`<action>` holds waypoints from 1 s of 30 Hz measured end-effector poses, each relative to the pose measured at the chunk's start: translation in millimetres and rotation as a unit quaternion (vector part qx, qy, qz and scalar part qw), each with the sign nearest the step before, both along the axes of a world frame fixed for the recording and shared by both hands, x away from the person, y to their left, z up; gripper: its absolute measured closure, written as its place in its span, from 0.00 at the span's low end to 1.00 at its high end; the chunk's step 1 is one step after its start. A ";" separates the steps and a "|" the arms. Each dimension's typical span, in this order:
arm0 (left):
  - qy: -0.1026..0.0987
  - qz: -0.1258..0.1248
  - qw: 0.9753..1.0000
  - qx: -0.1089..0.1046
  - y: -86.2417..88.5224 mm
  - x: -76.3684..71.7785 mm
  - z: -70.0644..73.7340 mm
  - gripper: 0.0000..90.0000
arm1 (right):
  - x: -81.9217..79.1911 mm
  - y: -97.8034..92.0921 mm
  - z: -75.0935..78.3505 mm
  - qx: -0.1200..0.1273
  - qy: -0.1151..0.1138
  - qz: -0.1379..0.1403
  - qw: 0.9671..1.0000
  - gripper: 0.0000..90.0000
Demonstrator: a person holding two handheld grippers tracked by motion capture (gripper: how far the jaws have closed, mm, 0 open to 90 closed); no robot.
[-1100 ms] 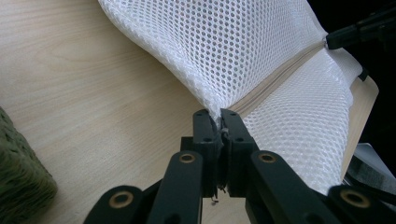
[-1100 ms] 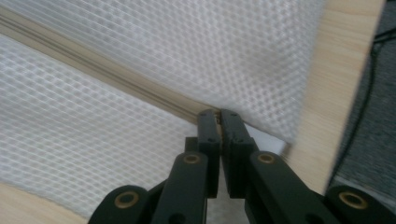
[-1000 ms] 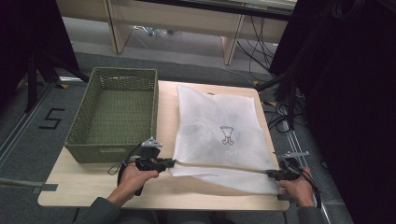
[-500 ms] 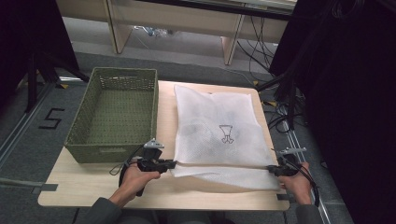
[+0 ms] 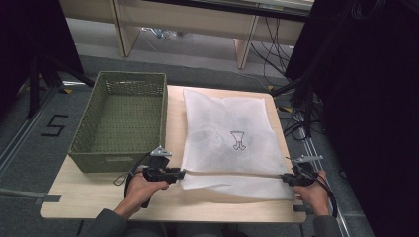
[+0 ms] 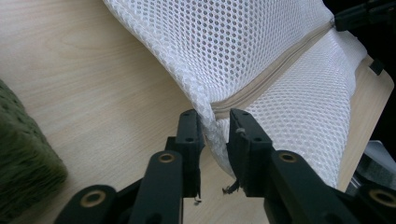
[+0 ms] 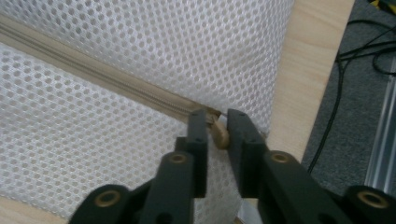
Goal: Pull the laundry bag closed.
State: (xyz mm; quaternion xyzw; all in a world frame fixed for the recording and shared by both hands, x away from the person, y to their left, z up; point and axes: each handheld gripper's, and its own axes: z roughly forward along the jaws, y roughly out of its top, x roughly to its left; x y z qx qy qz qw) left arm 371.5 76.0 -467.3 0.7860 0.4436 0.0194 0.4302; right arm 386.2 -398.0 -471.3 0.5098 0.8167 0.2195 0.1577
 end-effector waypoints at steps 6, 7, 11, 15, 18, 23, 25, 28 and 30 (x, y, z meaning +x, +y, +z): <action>-0.009 -0.008 1.000 0.002 3.9 -10.6 8.9 0.61 | -7.2 5.6 13.3 0.018 -0.035 -0.014 0.999 0.64; -0.009 -0.008 1.000 0.002 3.9 -10.6 8.9 0.60 | -7.9 7.5 15.5 0.025 -0.041 -0.013 0.999 0.62; -0.028 -0.013 1.000 0.005 5.9 -16.9 14.8 0.54 | -9.2 15.5 24.2 0.047 -0.076 0.007 0.996 0.53; -0.042 -0.016 0.999 0.008 10.3 -23.0 19.2 0.47 | -11.5 26.3 30.5 0.078 -0.095 0.019 0.992 0.47; -0.050 -0.016 0.999 0.011 13.8 -26.8 20.0 0.44 | -12.6 33.2 33.3 0.094 -0.104 0.025 0.990 0.44; -0.055 -0.015 0.998 0.006 18.3 -32.7 19.2 0.38 | -16.4 43.2 36.3 0.105 -0.111 0.033 0.988 0.41; -0.062 -0.019 0.998 0.004 21.6 -37.9 19.4 0.36 | -20.0 51.4 38.7 0.106 -0.114 0.033 0.987 0.39; -0.069 -0.022 0.997 0.002 25.0 -42.4 19.4 0.33 | -23.3 57.8 39.4 0.103 -0.121 0.041 0.986 0.37; -0.070 -0.018 0.997 -0.001 28.3 -45.6 18.7 0.30 | -26.8 62.6 39.3 0.107 -0.121 0.048 0.986 0.37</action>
